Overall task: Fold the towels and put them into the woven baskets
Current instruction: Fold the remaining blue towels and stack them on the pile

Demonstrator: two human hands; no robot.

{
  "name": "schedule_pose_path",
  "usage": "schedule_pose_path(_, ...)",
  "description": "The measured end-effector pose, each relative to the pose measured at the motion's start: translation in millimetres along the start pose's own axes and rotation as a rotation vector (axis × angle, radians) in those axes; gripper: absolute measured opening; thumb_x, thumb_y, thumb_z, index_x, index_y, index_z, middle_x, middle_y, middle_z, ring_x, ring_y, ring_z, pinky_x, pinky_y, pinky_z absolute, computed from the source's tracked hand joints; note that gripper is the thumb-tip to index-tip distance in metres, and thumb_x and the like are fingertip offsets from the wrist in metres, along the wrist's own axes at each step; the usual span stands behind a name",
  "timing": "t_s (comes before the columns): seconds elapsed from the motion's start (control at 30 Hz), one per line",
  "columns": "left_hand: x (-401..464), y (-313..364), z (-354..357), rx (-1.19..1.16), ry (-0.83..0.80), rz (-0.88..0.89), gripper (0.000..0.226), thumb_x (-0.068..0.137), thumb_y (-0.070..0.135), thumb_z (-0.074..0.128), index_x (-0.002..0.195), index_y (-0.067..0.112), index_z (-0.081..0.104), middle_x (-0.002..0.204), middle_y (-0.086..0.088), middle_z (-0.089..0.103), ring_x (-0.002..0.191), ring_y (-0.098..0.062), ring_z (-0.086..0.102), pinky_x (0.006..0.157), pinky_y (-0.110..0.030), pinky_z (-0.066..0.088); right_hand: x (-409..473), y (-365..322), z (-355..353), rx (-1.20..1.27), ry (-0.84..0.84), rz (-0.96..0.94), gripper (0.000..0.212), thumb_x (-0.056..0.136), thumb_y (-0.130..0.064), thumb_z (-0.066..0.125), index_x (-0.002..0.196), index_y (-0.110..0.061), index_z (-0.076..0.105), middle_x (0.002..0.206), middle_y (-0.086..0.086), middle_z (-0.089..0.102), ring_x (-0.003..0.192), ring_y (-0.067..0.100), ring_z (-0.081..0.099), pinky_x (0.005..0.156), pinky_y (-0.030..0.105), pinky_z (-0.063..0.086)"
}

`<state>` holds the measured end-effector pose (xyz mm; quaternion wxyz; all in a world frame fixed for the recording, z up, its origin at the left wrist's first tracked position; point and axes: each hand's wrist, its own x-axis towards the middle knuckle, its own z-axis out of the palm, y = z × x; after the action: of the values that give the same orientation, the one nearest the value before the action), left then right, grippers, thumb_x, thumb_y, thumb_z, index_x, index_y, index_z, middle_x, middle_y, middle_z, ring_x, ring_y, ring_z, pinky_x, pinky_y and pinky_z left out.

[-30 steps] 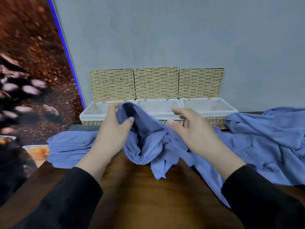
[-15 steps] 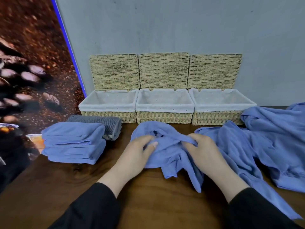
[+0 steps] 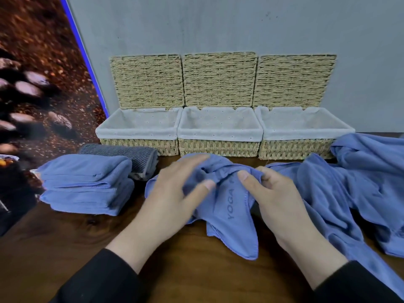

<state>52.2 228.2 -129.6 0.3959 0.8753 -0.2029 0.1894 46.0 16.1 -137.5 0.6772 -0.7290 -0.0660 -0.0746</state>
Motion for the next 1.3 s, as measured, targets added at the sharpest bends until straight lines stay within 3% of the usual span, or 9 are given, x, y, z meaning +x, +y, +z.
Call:
schedule_pose_path(0.2, -0.7, 2.1, 8.2, 0.057, -0.236, 0.012, 0.031, 0.103, 0.028, 0.055, 0.073, 0.02, 0.053, 0.072, 0.015, 0.053, 0.07, -0.005, 0.053, 0.067, -0.015, 0.034, -7.5, -13.1, 5.8, -0.032, 0.081, -0.058, 0.055, 0.088, -0.055, 0.057, 0.064, -0.011, 0.034, 0.062, 0.005, 0.03, 0.06, 0.017, 0.028, 0.056, 0.03, 0.029)
schedule_pose_path(0.4, -7.8, 4.8, -14.8, -0.089, -0.207, -0.083, 0.055, 0.095, 0.047, 0.05, 0.053, 0.013, 0.044, 0.053, 0.0, 0.051, 0.053, -0.014, 0.049, 0.064, -0.034, 0.047, -1.1, -10.2, -8.5, 0.063, 0.306, -0.099, 0.054, 0.102, -0.048, 0.052, 0.077, -0.001, 0.04, 0.072, 0.009, 0.036, 0.068, 0.021, 0.032, 0.064, 0.039, 0.031)
schedule_pose_path(0.5, -8.0, 12.9, -10.2, -0.051, -0.015, -0.022, 0.038, 0.087, 0.061, 0.054, 0.073, 0.027, 0.062, 0.073, 0.006, 0.063, 0.071, -0.007, 0.061, 0.072, -0.03, 0.049, -4.4, -11.4, -2.8, -0.027, 0.181, -0.161, 0.041, 0.104, -0.036, 0.054, 0.079, -0.004, 0.048, 0.071, 0.004, 0.042, 0.067, 0.015, 0.038, 0.064, 0.036, 0.033)
schedule_pose_path(0.6, -7.9, 20.4, 2.8, -0.019, -0.192, 0.052, 0.043, 0.082, 0.064, 0.063, 0.122, 0.048, 0.057, 0.127, 0.03, 0.057, 0.127, 0.004, 0.049, 0.106, -0.02, 0.037, -13.2, -13.8, 12.8, -0.118, 0.038, -0.198, 0.035, 0.102, -0.034, 0.057, 0.075, -0.011, 0.055, 0.066, -0.003, 0.046, 0.064, 0.008, 0.041, 0.059, 0.028, 0.036)
schedule_pose_path(0.67, -9.6, 21.7, 15.7, -0.068, -0.189, 0.071, 0.028, 0.09, 0.053, 0.061, 0.101, 0.028, 0.066, 0.101, 0.018, 0.065, 0.102, -0.002, 0.06, 0.09, -0.029, 0.047, -17.8, -17.0, 20.4, -0.094, 0.013, -0.221, 0.035, 0.098, -0.04, 0.062, 0.074, -0.016, 0.057, 0.062, -0.006, 0.048, 0.061, 0.007, 0.042, 0.058, 0.024, 0.037)
schedule_pose_path(0.77, -9.9, 27.8, 20.8, -0.263, -0.062, -0.065, 0.044, 0.101, 0.036, 0.056, 0.07, 0.01, 0.039, 0.059, 0.006, 0.035, 0.055, -0.005, 0.035, 0.055, -0.026, 0.033, -19.4, -19.2, 22.2, 0.0, -0.038, -0.161, 0.045, 0.079, -0.064, 0.072, 0.085, -0.021, 0.061, 0.071, 0.017, 0.065, 0.06, 0.031, 0.05, 0.059, 0.044, 0.044)
schedule_pose_path(0.87, -6.9, 29.1, 12.4, -0.398, 0.106, -0.158, 0.044, 0.098, 0.039, 0.053, 0.073, 0.004, 0.042, 0.062, -0.008, 0.035, 0.059, -0.009, 0.035, 0.055, -0.034, 0.031, -17.8, -12.3, 18.1, -0.141, -0.194, -0.073, 0.032, 0.078, -0.048, 0.079, 0.09, -0.024, 0.062, 0.076, 0.01, 0.071, 0.068, 0.038, 0.064, 0.068, 0.054, 0.053)
schedule_pose_path(1.07, -7.3, 25.8, -2.2, -0.504, 0.336, -0.248, 0.035, 0.106, 0.026, 0.047, 0.073, 0.031, 0.055, 0.065, 0.012, 0.051, 0.061, -0.005, 0.046, 0.061, -0.026, 0.04, -15.1, 0.8, 10.7, -0.583, -0.232, -0.081, 0.023, 0.09, -0.029, 0.074, 0.072, -0.023, 0.061, 0.068, -0.016, 0.053, 0.061, 0.004, 0.048, 0.061, 0.018, 0.037)
schedule_pose_path(1.3, -9.2, 47.6, -22.1, -0.449, 0.411, -0.203, 0.029, 0.106, 0.029, 0.046, 0.086, 0.011, 0.055, 0.071, -0.014, 0.05, 0.064, -0.016, 0.045, 0.06, -0.032, 0.037, -13.5, -19.4, 7.5, -0.358, 0.258, -0.191, 0.02, 0.1, -0.011, 0.055, 0.088, -0.027, 0.059, 0.059, -0.021, 0.059, 0.053, 0.001, 0.05, 0.051, 0.014, 0.036)
